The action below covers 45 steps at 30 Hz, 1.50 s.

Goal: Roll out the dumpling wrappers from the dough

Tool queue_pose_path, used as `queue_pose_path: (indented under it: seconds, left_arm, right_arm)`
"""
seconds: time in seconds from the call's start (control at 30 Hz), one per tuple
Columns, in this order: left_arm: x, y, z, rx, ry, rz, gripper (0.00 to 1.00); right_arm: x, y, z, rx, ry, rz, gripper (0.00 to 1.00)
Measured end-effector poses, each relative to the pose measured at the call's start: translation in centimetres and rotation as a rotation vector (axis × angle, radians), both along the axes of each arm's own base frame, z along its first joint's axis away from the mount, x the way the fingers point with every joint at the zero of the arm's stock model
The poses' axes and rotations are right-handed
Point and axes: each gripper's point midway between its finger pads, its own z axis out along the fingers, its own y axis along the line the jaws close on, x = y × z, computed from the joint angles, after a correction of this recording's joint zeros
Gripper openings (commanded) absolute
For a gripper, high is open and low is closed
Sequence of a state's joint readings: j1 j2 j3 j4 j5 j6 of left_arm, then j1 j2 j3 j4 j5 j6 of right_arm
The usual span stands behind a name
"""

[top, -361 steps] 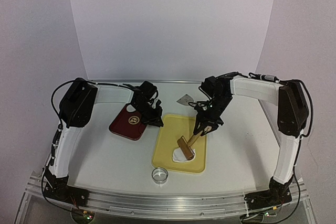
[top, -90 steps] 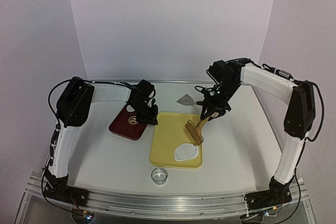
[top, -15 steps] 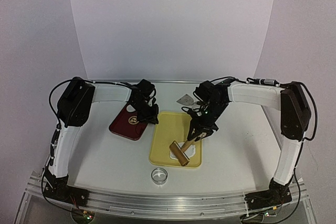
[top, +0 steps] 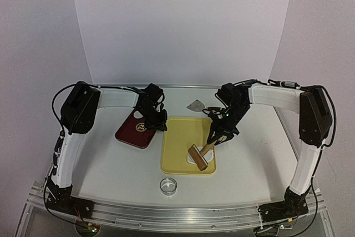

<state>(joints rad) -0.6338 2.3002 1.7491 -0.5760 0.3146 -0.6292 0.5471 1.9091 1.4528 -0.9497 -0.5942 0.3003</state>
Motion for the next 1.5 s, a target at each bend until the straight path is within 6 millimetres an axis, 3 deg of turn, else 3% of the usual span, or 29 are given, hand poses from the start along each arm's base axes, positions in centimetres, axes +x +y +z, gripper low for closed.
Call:
queue_pose_path:
  seconds: [0.7,1.07,1.5]
  left_arm:
    - [0.9,-0.2,0.1,-0.021,0.02,-0.008,0.0]
    - [0.9,-0.2,0.1,-0.03,0.027,-0.017,0.0]
    - [1.7,0.7,0.1,-0.025,0.016,-0.011,0.0]
  right_arm:
    - [2.6,-4.8,0.5,-0.035,0.043,-0.129,0.0]
    - [2.3,-4.6,0.0,-0.035,0.058,-0.132,0.0]
    - [1.8,-1.5,-0.7,-0.023,0.043,-0.096,0.0]
